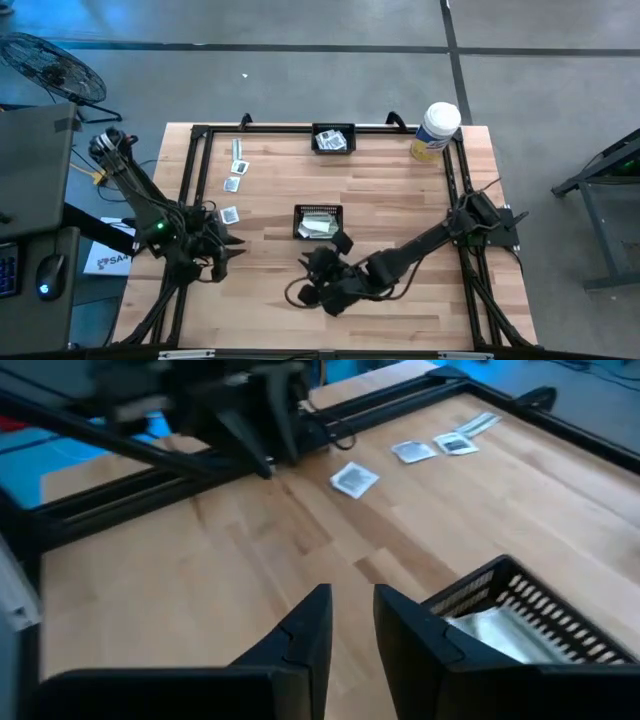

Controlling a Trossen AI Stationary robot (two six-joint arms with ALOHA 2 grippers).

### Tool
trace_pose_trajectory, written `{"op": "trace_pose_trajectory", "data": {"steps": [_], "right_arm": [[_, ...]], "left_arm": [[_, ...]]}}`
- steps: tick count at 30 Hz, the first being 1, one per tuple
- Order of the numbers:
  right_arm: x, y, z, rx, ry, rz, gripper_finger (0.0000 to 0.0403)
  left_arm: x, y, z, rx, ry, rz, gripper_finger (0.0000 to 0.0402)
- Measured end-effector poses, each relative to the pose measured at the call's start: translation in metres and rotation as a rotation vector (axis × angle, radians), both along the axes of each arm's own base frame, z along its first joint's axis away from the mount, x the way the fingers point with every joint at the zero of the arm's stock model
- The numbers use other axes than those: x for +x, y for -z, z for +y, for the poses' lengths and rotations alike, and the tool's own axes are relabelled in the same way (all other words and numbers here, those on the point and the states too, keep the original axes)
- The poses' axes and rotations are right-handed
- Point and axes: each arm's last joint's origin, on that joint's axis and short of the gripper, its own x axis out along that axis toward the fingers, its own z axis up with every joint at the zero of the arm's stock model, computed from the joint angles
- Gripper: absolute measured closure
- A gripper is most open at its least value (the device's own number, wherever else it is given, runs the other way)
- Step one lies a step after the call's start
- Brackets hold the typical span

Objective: Pick & Place First Aid Supplies
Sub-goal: Put the towelette pack into the top black basket

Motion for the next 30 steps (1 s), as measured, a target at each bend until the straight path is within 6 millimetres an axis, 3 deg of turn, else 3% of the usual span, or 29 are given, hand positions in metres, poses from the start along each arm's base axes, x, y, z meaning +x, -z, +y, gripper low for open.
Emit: {"op": "trace_pose_trajectory", "data": {"steps": [8, 13, 20, 26, 30], "right_arm": [[-0.009, 0.000, 0.020, 0.023, -0.059, -0.012, 0.0332], [-0.015, 0.010, 0.027, 0.002, -0.043, -0.023, 0.0332], [-0.016, 0.028, 0.024, 0.038, -0.029, -0.034, 0.0332], [-0.016, 0.040, 0.024, 0.072, -0.044, -0.065, 0.0331], [-0.017, 0.045, 0.023, 0.079, -0.051, -0.063, 0.0331]], "left_arm": [[-0.004, 0.015, -0.006, -0.104, 0.108, 0.225, 0.0214], [-0.006, 0.029, -0.013, -0.055, 0.121, 0.345, 0.0207], [0.010, 0.043, 0.018, 0.062, -0.211, 0.456, 0.0226], [0.030, 0.060, 0.038, 0.076, -0.204, 0.616, 0.0244], [0.034, 0.073, 0.055, 0.053, -0.290, 0.714, 0.0249]]}}
